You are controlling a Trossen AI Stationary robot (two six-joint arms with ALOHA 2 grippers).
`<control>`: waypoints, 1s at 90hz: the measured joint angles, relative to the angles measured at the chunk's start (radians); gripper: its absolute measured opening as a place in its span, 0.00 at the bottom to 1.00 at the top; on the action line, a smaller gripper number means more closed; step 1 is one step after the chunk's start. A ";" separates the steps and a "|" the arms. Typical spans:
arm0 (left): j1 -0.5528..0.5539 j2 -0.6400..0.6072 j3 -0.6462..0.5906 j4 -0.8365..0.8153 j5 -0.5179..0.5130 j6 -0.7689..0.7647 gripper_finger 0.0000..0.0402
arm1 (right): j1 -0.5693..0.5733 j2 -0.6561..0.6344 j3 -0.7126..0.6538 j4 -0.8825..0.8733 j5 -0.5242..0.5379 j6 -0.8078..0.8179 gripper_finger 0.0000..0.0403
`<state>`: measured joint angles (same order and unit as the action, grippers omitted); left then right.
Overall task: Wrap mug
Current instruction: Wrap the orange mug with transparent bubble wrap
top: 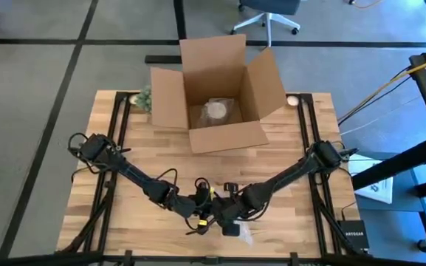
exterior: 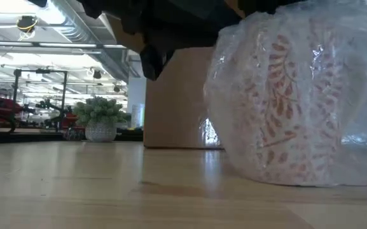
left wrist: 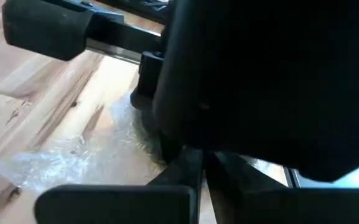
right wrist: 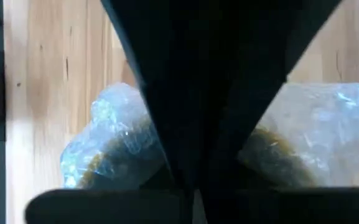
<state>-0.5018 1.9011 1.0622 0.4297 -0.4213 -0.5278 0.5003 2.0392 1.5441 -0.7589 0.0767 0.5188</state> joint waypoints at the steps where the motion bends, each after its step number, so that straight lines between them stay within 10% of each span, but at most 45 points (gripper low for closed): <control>1: 0.000 0.000 0.000 0.000 0.000 0.000 0.00 | 0.000 -0.001 0.005 -0.006 -0.001 0.000 0.00; 39: 0.000 0.000 0.000 0.000 -0.001 0.001 0.00 | 0.005 -0.090 0.200 -0.214 -0.074 0.019 0.00; 90: 0.001 0.000 0.000 0.000 -0.003 0.003 0.00 | 0.003 -0.070 -0.182 0.199 -0.008 0.072 0.00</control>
<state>-0.5007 1.9011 1.0622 0.4300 -0.4243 -0.5252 0.5037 1.9695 1.3618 -0.5598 0.0687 0.5911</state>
